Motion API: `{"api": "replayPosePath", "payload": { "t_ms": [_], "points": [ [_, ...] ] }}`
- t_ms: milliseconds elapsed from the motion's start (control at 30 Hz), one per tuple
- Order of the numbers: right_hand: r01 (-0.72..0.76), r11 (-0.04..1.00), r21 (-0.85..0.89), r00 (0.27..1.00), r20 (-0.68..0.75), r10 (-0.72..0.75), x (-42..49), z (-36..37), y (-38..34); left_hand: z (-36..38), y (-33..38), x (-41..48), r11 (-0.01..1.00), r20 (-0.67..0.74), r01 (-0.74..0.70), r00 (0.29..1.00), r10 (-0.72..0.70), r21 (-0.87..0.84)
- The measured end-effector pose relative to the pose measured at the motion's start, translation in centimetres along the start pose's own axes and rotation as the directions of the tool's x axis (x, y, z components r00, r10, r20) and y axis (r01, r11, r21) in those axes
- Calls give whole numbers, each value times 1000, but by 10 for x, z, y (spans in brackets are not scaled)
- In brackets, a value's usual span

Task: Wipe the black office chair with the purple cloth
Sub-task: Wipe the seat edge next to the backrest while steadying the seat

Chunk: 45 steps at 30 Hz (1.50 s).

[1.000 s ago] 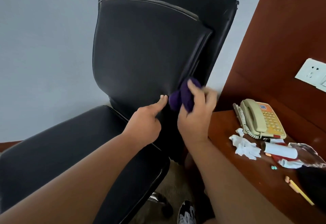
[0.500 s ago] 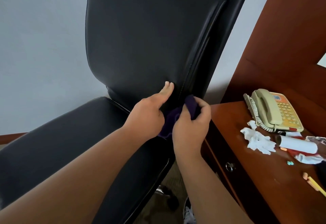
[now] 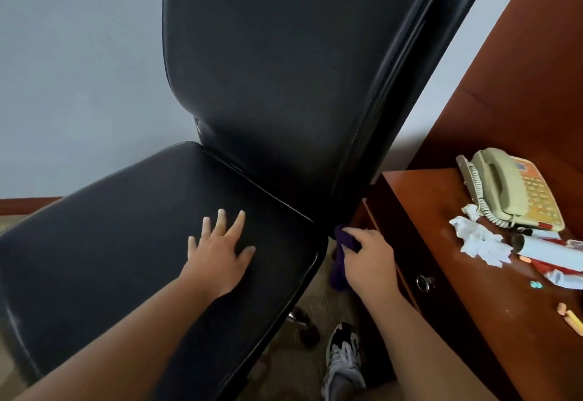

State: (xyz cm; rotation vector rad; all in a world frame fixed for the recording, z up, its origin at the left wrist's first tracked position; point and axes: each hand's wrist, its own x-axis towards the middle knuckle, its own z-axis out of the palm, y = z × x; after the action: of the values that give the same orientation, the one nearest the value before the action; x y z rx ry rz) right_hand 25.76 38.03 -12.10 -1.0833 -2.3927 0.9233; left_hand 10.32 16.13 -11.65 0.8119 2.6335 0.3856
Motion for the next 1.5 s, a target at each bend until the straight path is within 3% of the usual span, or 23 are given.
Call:
{"api": "replayPosePath", "payload": {
  "t_ms": [100,267,333,467,600,733,867,933,1000,1100,1200,1300,1367,1433,1500],
  "points": [
    [33,998,-56,999,4,-33,-2,27,-5,24,-13,-4,992,119,53,991,-66,116],
    [40,987,-155,996,-71,-52,7,58,-11,30,-22,-5,982,120,22,992,-45,187],
    [36,982,-186,999,-33,-43,10,64,-16,30,-24,-7,978,120,7,992,-33,208],
    [162,979,-125,984,94,-151,-1,77,-34,30,-29,-11,972,125,-8,992,-22,235],
    [-47,994,-97,986,-163,31,-1,64,-21,33,-35,-16,979,148,-7,989,-24,202],
    [-81,944,-319,995,-84,58,-17,71,-23,34,-40,-18,983,176,-12,984,-21,183],
    [152,938,-312,988,22,-153,-21,79,-35,32,-43,-20,984,195,-33,981,-2,175],
    [184,939,-292,973,-82,-216,-21,75,-32,31,-46,-20,986,196,-39,981,6,165],
    [121,931,-344,975,-134,-176,-23,72,-26,32,-51,-22,989,175,-35,984,9,144],
    [31,910,-414,996,-68,-64,-25,77,-26,37,-51,-25,997,65,70,995,-73,38],
    [56,967,-249,996,-49,-70,-24,92,-48,38,-47,-24,979,17,197,980,-197,-56],
    [159,985,-72,987,0,-160,-23,95,-57,37,-48,-23,980,49,191,981,-188,-56],
    [200,956,-215,977,-32,-212,-24,89,-46,37,-49,-23,980,52,187,982,-184,-64],
    [193,887,-420,981,52,-189,-32,85,-38,38,-49,-24,982,33,184,982,-184,-28],
    [175,859,-481,984,117,-135,-44,88,-38,42,-50,-26,986,8,165,986,-165,34]
  ]
}}
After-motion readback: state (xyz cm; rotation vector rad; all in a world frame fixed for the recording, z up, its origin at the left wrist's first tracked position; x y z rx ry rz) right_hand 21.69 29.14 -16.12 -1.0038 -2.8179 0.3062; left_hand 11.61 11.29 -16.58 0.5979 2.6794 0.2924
